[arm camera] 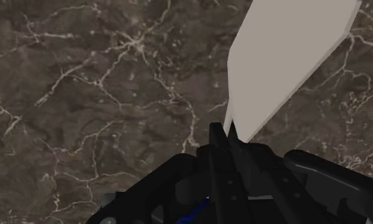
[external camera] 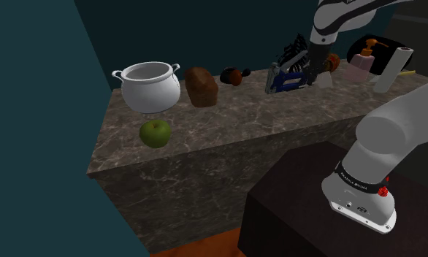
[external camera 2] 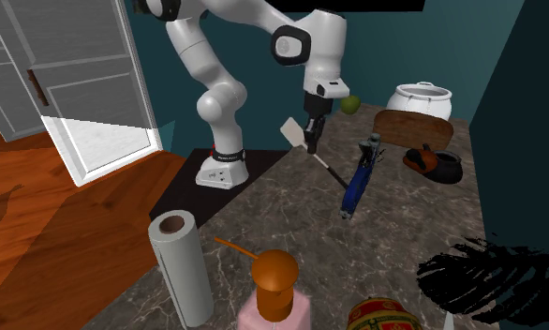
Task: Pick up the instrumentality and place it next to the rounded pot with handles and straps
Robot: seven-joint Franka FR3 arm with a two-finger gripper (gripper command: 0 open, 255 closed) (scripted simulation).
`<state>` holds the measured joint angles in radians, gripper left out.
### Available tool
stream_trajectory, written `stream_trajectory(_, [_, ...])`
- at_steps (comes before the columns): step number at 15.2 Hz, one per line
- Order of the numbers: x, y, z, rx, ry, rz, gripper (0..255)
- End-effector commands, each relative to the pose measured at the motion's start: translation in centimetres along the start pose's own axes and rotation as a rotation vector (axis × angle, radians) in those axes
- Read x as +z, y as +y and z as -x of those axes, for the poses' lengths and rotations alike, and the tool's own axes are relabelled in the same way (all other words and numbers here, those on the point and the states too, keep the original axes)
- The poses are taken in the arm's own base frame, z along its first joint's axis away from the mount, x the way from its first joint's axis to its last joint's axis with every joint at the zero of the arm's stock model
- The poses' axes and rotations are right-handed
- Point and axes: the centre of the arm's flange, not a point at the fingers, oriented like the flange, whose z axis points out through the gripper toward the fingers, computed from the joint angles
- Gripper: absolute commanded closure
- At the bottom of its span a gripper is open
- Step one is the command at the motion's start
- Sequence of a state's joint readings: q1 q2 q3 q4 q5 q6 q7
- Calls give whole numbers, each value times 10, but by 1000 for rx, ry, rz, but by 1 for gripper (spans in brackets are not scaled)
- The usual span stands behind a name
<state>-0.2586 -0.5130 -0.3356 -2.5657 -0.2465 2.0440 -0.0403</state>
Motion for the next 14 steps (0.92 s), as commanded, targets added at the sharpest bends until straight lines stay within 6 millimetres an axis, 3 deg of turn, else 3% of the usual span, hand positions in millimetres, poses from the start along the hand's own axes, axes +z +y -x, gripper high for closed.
stream_trajectory(1, [-11,1,0,1,-3,0,255])
stream_trajectory(14, [-80,5,2,1,-3,0,255])
